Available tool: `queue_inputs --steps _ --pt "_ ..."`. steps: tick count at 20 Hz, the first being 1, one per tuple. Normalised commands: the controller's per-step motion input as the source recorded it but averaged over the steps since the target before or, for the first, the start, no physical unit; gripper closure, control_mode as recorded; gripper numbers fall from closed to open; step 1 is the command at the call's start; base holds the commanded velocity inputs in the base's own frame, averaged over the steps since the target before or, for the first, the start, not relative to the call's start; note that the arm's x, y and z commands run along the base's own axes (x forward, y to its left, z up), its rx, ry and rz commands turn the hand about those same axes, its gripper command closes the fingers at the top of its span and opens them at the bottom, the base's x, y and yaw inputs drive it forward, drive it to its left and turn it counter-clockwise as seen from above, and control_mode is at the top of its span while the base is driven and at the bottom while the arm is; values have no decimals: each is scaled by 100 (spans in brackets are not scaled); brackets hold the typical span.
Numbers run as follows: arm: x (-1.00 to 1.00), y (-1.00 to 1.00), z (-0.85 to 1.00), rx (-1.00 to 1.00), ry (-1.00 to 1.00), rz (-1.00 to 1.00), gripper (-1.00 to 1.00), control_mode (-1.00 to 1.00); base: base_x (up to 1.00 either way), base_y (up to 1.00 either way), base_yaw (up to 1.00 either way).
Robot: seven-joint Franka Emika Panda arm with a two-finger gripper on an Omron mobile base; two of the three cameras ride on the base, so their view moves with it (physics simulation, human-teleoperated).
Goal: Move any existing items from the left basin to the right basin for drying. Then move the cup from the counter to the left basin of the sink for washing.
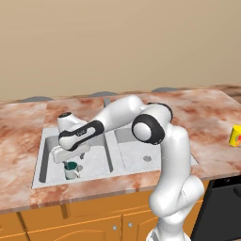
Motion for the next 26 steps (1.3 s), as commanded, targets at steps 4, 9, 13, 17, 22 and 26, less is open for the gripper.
queue_inputs --steps 4,9,13,17,22,26 --pt "0 0 0 0 0 0 -100 -100 0 0 0" --pt "0 0 0 0 0 0 -100 -100 0 0 0" --pt "0 0 0 0 0 0 -100 -100 0 0 0" --pt "0 0 -1 0 0 0 -100 -100 0 0 0" --pt "0 0 -9 0 0 0 -100 -100 0 0 0" --pt "-2 0 -13 0 0 0 -100 -100 0 0 0"
